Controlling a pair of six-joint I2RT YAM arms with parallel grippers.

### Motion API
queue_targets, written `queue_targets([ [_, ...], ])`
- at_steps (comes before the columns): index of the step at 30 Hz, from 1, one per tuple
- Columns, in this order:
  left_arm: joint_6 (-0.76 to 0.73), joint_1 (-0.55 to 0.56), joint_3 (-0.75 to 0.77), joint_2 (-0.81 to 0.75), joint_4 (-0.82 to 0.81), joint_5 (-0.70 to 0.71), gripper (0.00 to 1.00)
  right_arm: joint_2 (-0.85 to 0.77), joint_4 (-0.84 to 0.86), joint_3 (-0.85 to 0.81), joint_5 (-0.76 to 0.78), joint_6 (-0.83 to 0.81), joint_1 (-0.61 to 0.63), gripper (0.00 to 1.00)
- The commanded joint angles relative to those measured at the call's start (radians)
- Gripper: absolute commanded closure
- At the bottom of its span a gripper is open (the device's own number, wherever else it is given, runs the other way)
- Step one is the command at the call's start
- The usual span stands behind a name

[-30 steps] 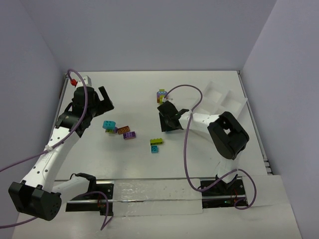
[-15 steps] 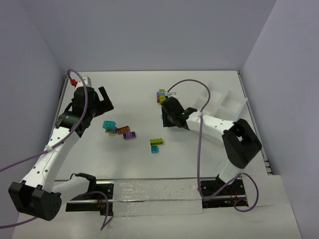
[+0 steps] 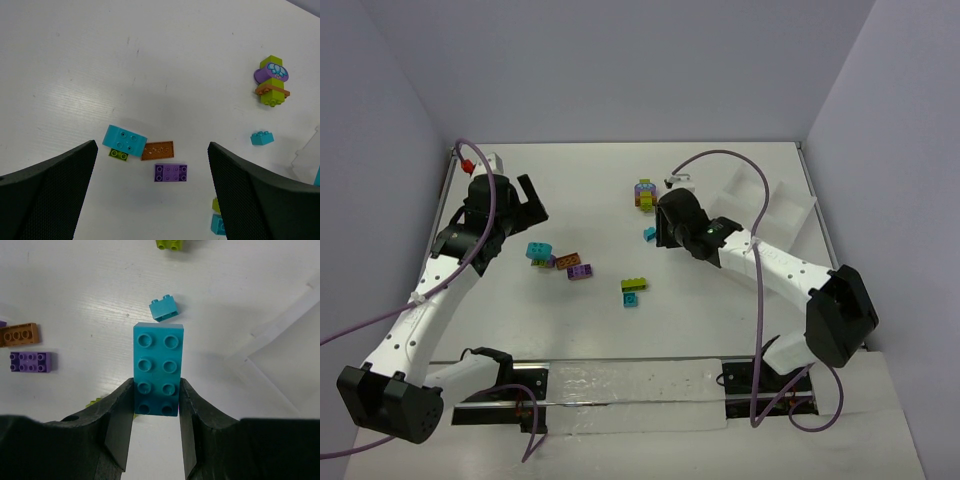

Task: Sort the legos into containers by color

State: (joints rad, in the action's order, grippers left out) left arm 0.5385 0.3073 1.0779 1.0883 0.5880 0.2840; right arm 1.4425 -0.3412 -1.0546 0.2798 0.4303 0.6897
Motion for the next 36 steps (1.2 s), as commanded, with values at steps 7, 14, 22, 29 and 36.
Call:
queue_targets([
  [7, 0.052, 0.006, -0.03, -0.085, -0.054, 0.029, 0.01, -0.094, -0.009, -0.009, -0.019, 0.022, -0.016, 0.83],
  [14, 0.045, 0.006, -0.015, -0.05, -0.036, 0.001, 0.01, -0.145, 0.033, 0.029, -0.161, 0.054, -0.12, 0.82],
  [22, 0.042, 0.006, -0.007, -0.054, -0.031, 0.018, 0.01, -0.182, 0.07, 0.098, -0.231, 0.065, -0.317, 0.82],
  [29, 0.038, 0.006, -0.01, -0.051, -0.048, -0.029, 0.01, -0.152, 0.053, 0.088, -0.046, 0.044, -0.386, 0.79],
  [36, 0.051, 0.006, -0.004, -0.036, -0.029, 0.015, 0.01, -0.085, 0.071, 0.073, -0.019, 0.018, -0.417, 0.75],
])
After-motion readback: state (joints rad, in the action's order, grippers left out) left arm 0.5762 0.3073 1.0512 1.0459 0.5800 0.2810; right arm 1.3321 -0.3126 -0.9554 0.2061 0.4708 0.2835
